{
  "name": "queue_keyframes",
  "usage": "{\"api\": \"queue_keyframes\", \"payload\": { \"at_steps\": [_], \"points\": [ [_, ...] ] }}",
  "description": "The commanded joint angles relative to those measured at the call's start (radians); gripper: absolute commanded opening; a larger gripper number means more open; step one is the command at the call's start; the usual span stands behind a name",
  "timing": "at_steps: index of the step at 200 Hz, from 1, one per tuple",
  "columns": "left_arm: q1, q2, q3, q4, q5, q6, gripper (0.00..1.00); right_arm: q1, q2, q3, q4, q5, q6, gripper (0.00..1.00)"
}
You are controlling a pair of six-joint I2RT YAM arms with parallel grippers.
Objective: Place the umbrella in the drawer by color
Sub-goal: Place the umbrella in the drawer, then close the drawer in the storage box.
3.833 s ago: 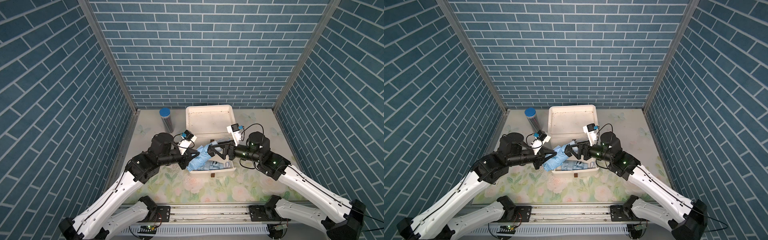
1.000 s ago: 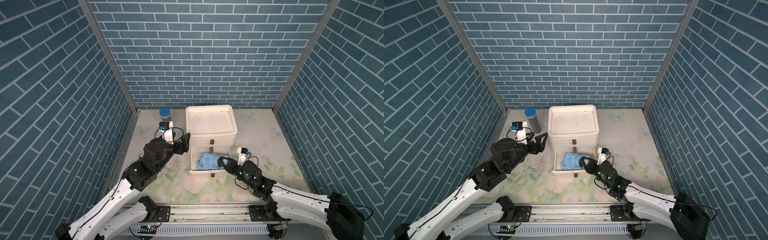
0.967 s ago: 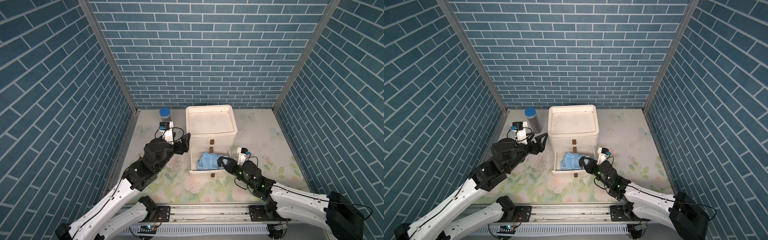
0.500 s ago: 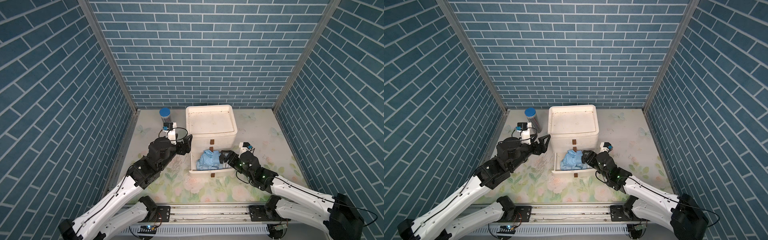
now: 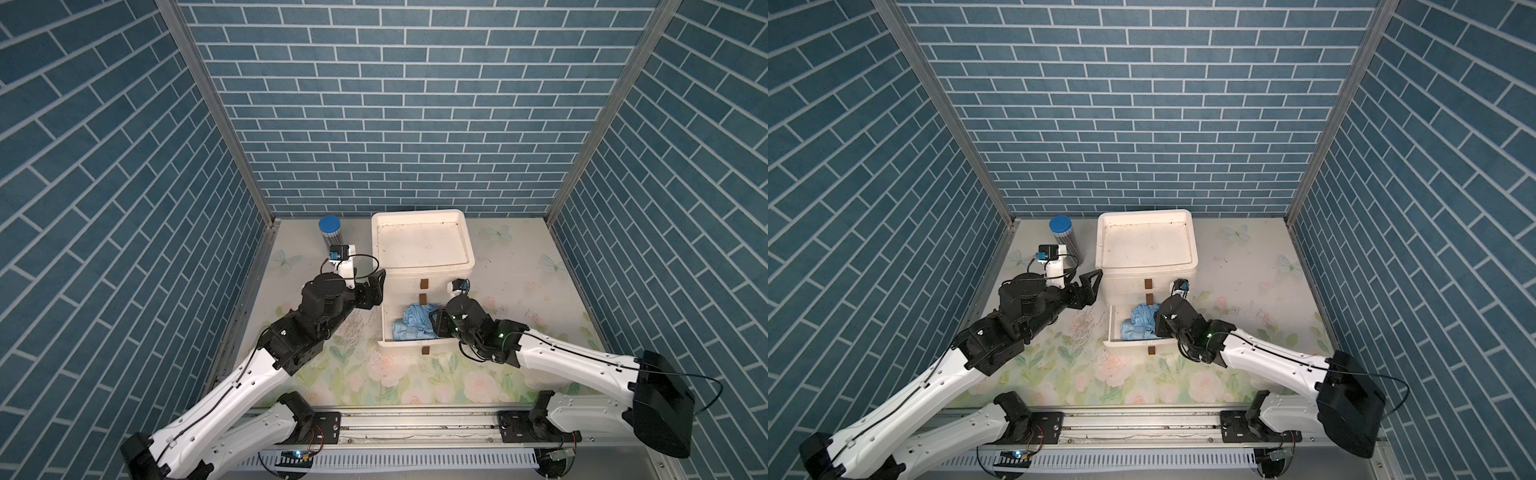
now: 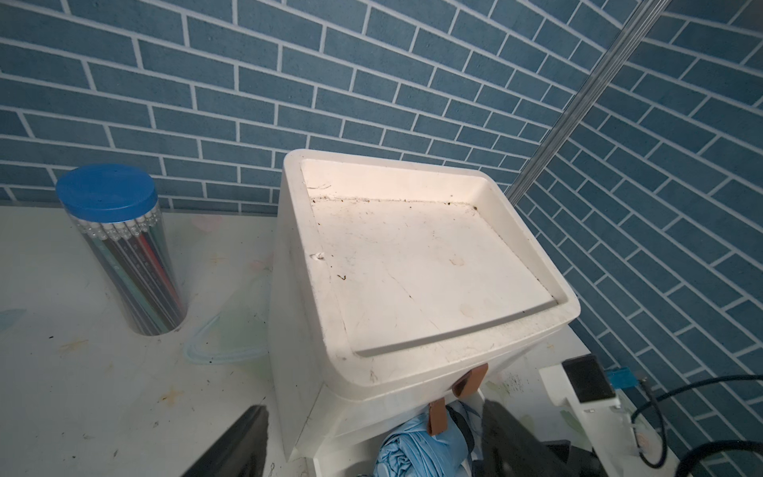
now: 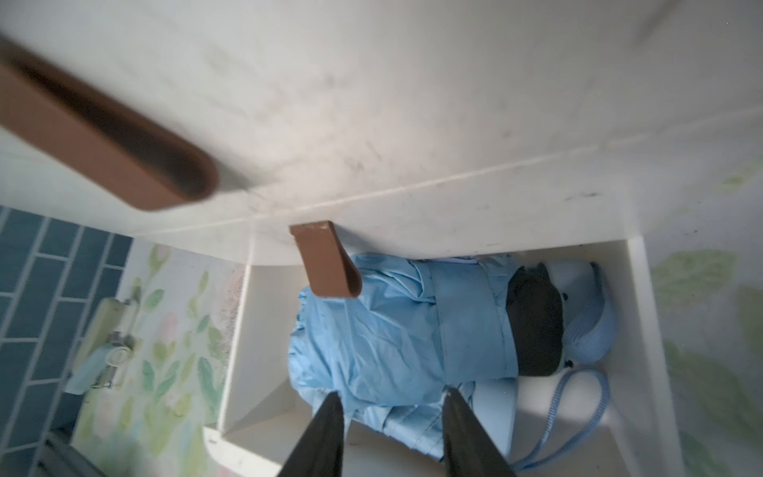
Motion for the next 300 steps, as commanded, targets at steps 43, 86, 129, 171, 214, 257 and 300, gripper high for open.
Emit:
{"api": "queue_keyframes", "payload": {
  "at_steps": [43, 86, 129, 171, 214, 257, 300],
  "points": [
    [-0.002, 0.009, 0.016, -0.040, -0.023, 0.021, 0.84, 0.017, 0.171, -0.047, 0.216, 0.085, -0.145, 0.41],
    [-0.002, 0.025, 0.017, -0.033, -0.006, 0.020, 0.84, 0.042, 0.266, 0.009, 0.187, 0.165, -0.136, 0.46],
    [-0.002, 0.048, 0.023, -0.032, -0.001, 0.023, 0.85, 0.067, 0.325, 0.036, 0.140, 0.188, -0.126, 0.63],
    [0.000, 0.110, 0.087, -0.068, -0.084, 0.032, 0.87, 0.197, 0.159, 0.016, 0.080, 0.348, -0.148, 0.64],
    [0.049, 0.249, 0.210, -0.111, -0.184, -0.002, 0.89, 0.368, -0.056, -0.067, 0.071, 0.441, -0.157, 0.63],
    [0.093, 0.365, 0.269, -0.057, -0.127, -0.028, 0.83, 0.529, -0.094, -0.229, 0.169, 0.474, -0.022, 0.64],
    [0.095, 0.487, 0.315, -0.033, -0.188, -0.028, 0.69, 0.544, -0.080, -0.245, 0.139, 0.459, 0.065, 0.67]
  ]
}}
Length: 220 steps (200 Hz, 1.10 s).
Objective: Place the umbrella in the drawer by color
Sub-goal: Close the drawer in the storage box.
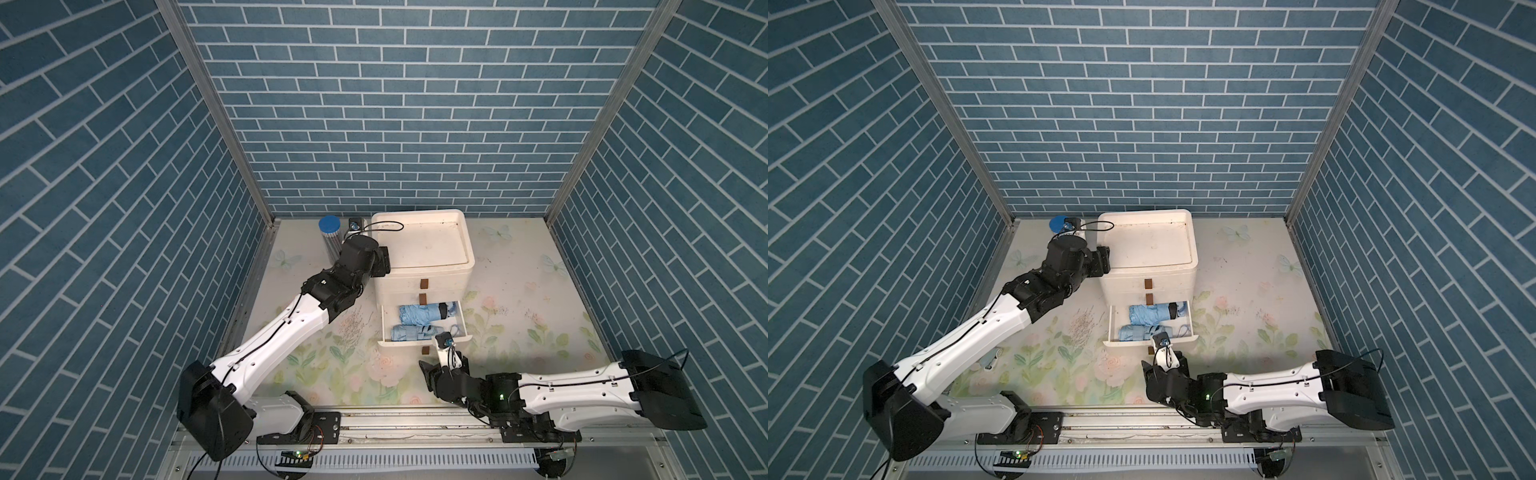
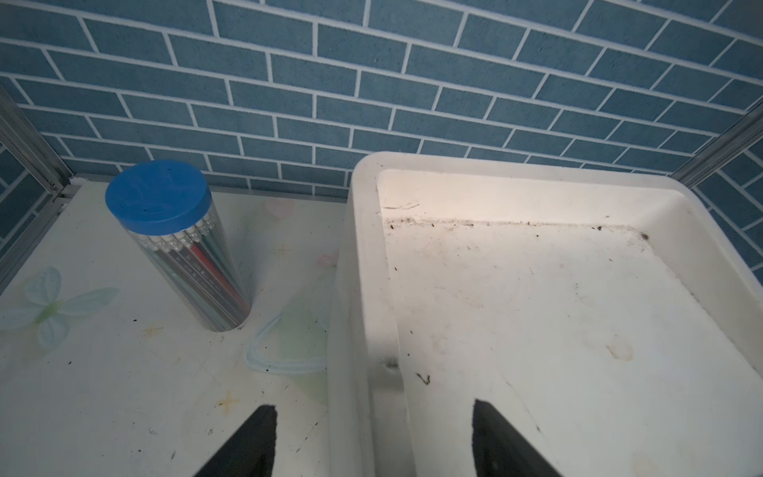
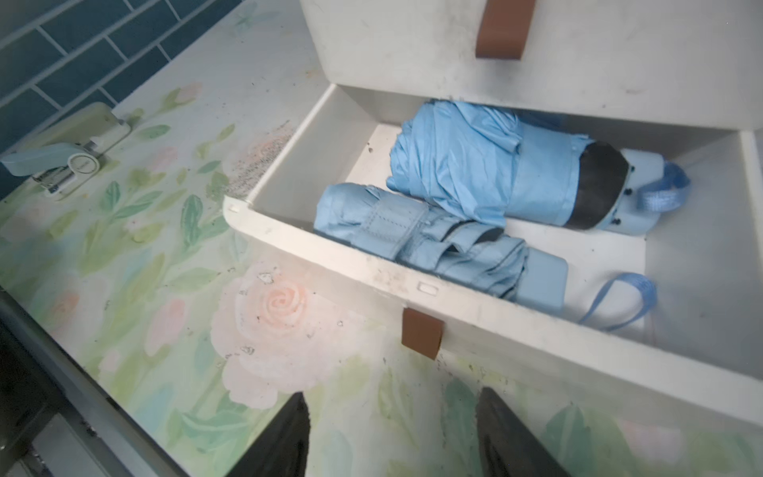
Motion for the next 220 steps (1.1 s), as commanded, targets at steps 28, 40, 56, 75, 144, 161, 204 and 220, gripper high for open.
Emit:
{"api": "queue_keyframes", "payload": {
  "at_steps": [28, 40, 56, 75, 144, 161, 204, 220],
  "points": [
    [0.003, 0.090, 0.020, 0.073, -0.054, -0.025, 0.51, -0.024, 0.052, 0.028, 0.008, -0.026, 0.086, 0.69],
    [0.003, 0.097, 0.016, 0.088, -0.058, -0.029, 0.47, -0.059, 0.068, 0.018, 0.034, -0.080, 0.087, 0.69],
    [0.003, 0.104, 0.015, 0.100, -0.055, -0.029, 0.41, -0.086, 0.085, 0.011, 0.057, -0.100, 0.087, 0.68],
    [0.003, 0.104, 0.019, 0.100, -0.044, -0.026, 0.31, -0.104, 0.123, 0.020, 0.100, -0.105, 0.063, 0.68],
    [0.002, 0.096, -0.017, 0.088, -0.017, -0.015, 0.09, -0.165, 0.283, 0.105, 0.156, -0.084, -0.002, 0.66],
    [0.002, 0.090, -0.016, 0.077, -0.022, -0.009, 0.05, -0.165, 0.294, 0.118, 0.168, -0.044, -0.022, 0.64],
    [0.001, 0.095, -0.017, 0.073, 0.000, -0.009, 0.00, -0.166, 0.280, 0.104, 0.289, -0.018, -0.134, 0.60],
    [0.002, 0.096, -0.026, 0.079, 0.008, -0.007, 0.00, -0.167, 0.276, 0.120, 0.279, 0.008, -0.161, 0.60]
  ]
}}
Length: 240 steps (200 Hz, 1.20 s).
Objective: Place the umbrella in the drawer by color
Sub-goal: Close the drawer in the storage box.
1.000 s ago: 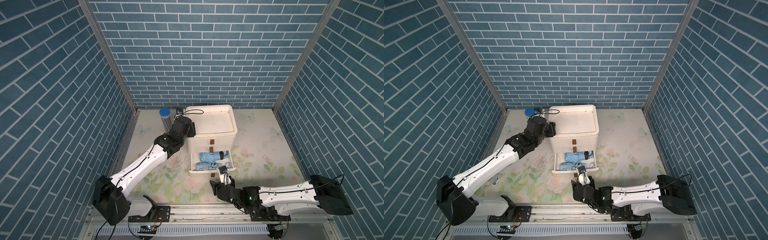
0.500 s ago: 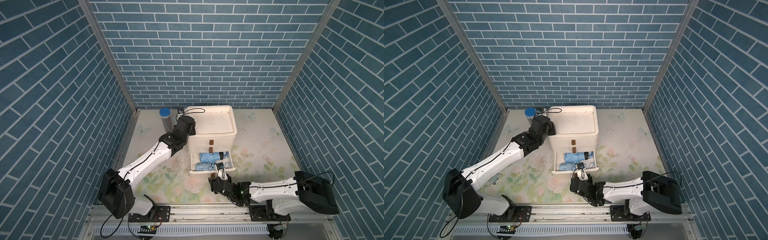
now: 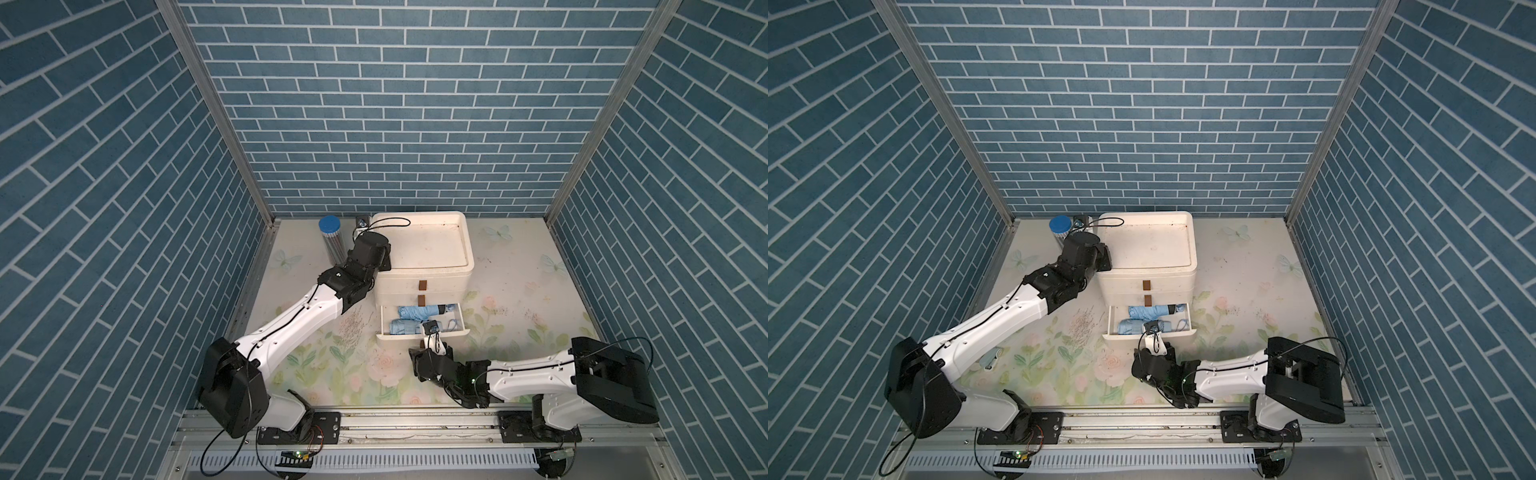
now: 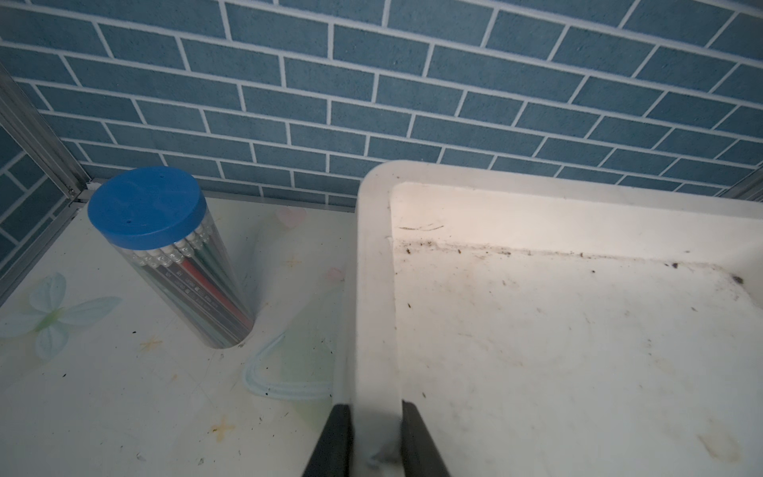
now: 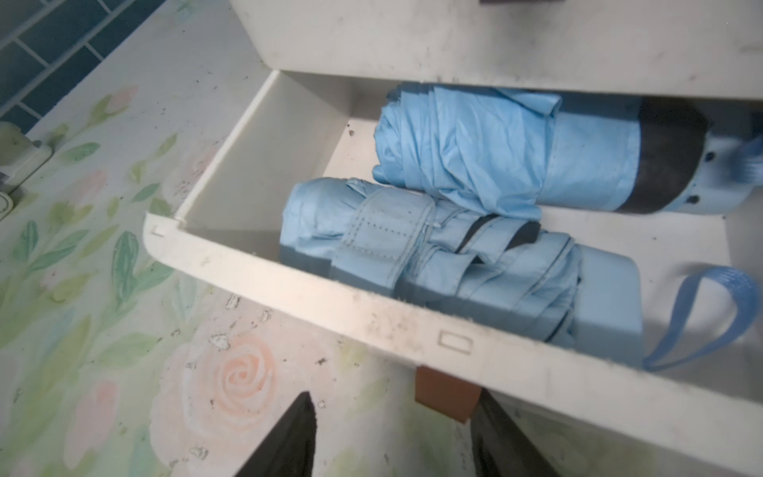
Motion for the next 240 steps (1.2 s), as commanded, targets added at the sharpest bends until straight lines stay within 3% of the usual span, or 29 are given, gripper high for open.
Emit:
{"api": "queue_keyframes", "payload": {
  "at_steps": [1, 47, 105, 188, 240],
  "points": [
    [-0.002, 0.000, -0.033, -0.013, 0.064, -0.002, 0.00, -0.013, -0.012, 0.036, 0.051, 0.084, -0.095, 0.60],
    [-0.001, -0.002, -0.038, -0.008, 0.079, 0.012, 0.00, -0.072, 0.042, 0.044, 0.087, 0.072, -0.126, 0.60],
    [-0.003, -0.014, -0.048, -0.004, 0.092, 0.027, 0.00, -0.136, 0.119, 0.031, 0.278, 0.079, -0.236, 0.60],
    [-0.009, -0.013, -0.058, 0.003, 0.101, 0.036, 0.00, -0.167, 0.312, 0.060, 0.571, 0.232, -0.434, 0.60],
    [-0.009, -0.014, -0.069, 0.012, 0.106, 0.052, 0.00, -0.205, 0.358, 0.119, 0.576, 0.210, -0.497, 0.61]
  ]
}}
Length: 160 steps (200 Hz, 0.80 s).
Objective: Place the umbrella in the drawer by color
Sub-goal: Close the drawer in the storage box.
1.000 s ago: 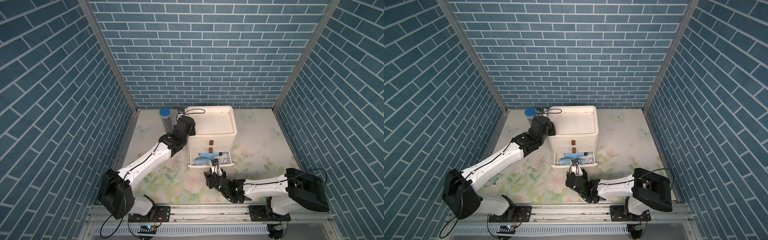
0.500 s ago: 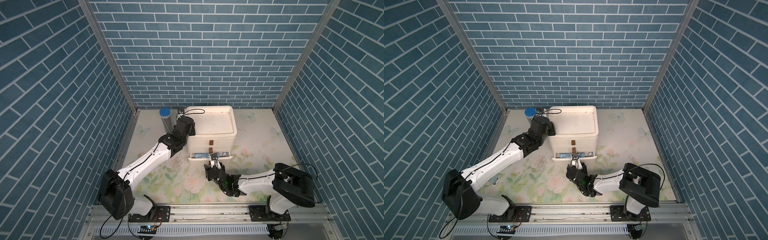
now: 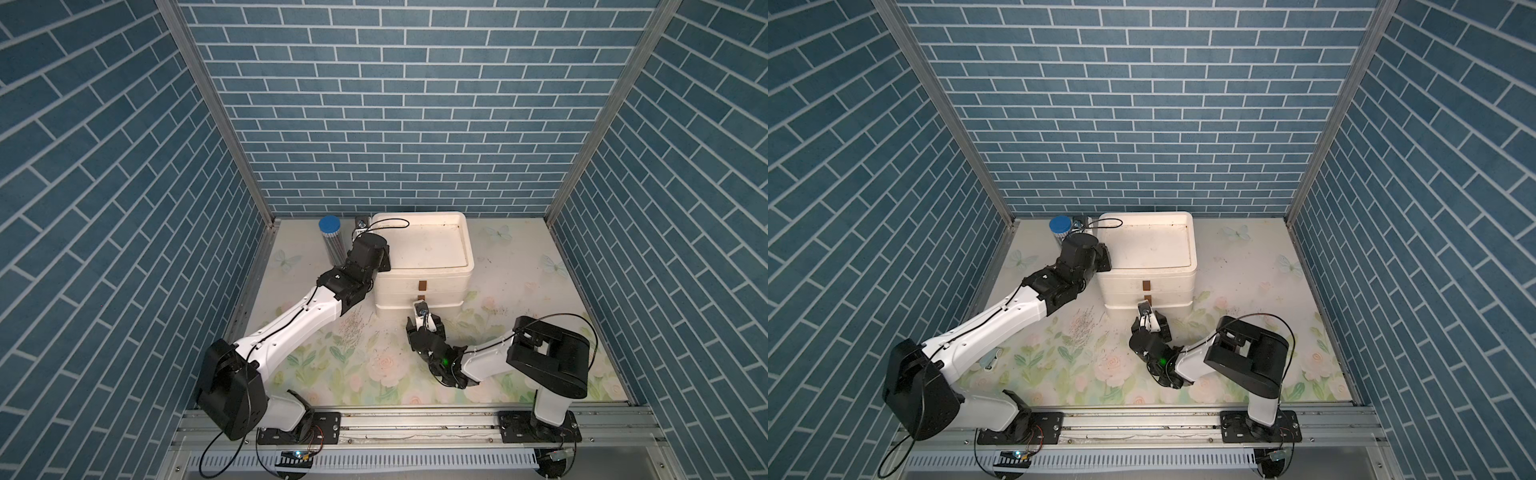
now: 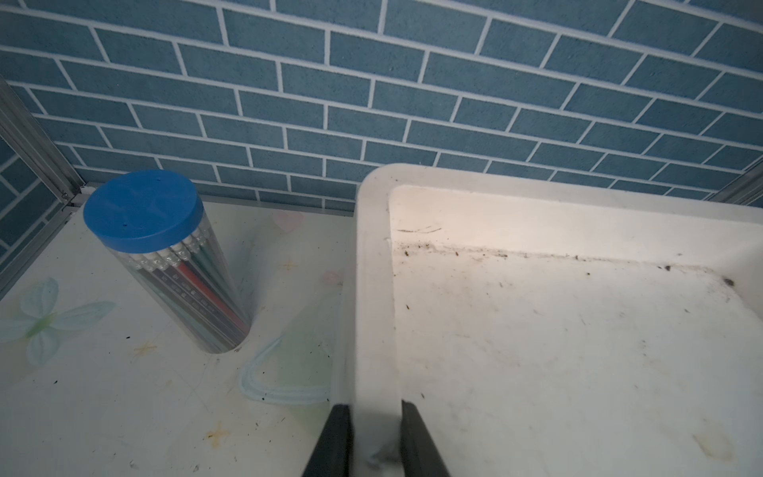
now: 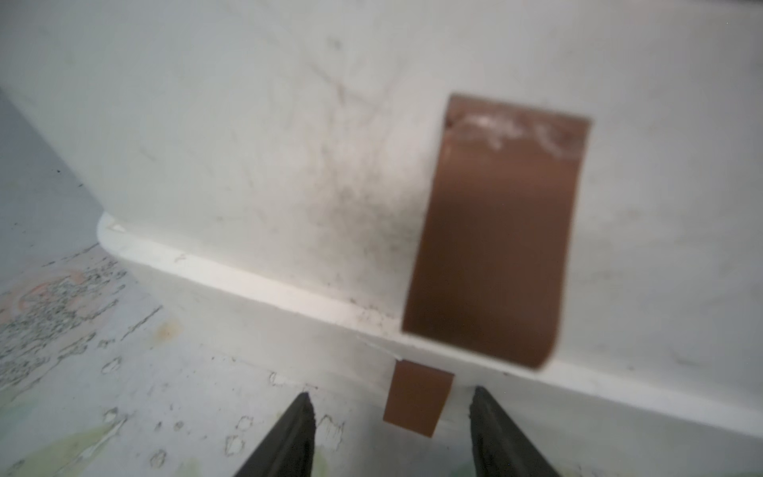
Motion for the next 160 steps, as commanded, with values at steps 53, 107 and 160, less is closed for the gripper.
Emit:
{"api": "queue_keyframes", "payload": {
  "at_steps": [53, 107, 160],
  "points": [
    [-0.009, -0.011, -0.033, -0.039, 0.095, 0.031, 0.00, -0.001, -0.044, 0.022, -0.031, 0.009, -0.066, 0.62],
    [-0.008, -0.031, 0.019, -0.078, 0.082, 0.011, 0.29, 0.097, -0.399, -0.022, -0.390, 0.058, -0.010, 0.62],
    [-0.005, -0.164, 0.060, -0.083, -0.022, 0.048, 0.57, 0.092, -0.759, 0.034, -0.711, 0.198, 0.004, 0.79]
  ]
}}
